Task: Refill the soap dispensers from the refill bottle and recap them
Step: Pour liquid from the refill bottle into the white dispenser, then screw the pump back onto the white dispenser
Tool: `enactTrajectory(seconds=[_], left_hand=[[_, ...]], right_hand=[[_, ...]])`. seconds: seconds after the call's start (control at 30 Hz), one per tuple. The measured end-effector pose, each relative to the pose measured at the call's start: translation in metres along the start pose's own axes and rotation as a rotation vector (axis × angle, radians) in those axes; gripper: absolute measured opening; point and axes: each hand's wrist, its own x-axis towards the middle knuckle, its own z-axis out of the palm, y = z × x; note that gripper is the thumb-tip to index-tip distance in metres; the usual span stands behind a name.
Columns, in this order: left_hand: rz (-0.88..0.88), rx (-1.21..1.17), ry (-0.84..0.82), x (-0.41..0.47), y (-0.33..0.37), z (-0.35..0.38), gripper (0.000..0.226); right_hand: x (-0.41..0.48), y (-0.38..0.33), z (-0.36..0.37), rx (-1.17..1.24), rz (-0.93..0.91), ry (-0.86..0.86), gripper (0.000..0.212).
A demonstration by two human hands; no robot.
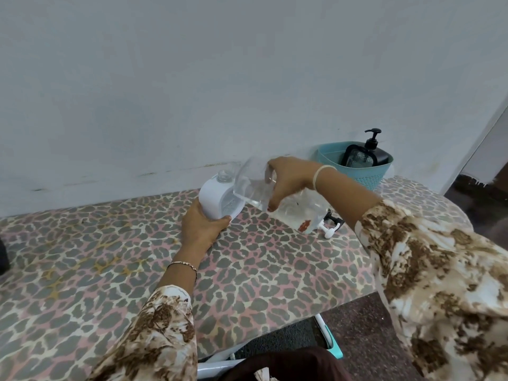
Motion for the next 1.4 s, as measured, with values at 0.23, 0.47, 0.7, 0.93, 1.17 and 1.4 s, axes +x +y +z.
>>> enactTrajectory(seconds=[0.23, 0.47, 0.7, 0.93, 1.17, 1.4], left_hand=[[0.024, -0.052, -0.021, 0.001, -0.001, -0.001, 0.074], [-0.018, -0.148, -0.044, 0.004, -0.003, -0.002, 0.077], [-0.018, -0.218, -0.047, 0.009, -0.01, -0.006, 0.066], [-0.005, -0.313, -0.076, 0.01, -0.011, -0.008, 0.064], [0.0, -0.348, -0.155, 0.013, -0.015, -0.012, 0.069], [0.012, -0.332, -0.217, 0.008, -0.015, -0.017, 0.065]], right_hand=[[0.004, 0.03, 0.036, 0.482, 0.015, 0.12, 0.065], [0.018, 0.036, 0.077, 0.871, 0.064, 0.631, 0.068], [0.037, 0.023, 0.106, 1.035, 0.113, 0.827, 0.065], [0.049, 0.012, 0.11, 0.966, 0.135, 0.903, 0.069], [0.037, 0.015, 0.111, 0.903, 0.107, 0.807, 0.084], [0.0, 0.03, 0.115, 0.663, 0.051, 0.736, 0.108]])
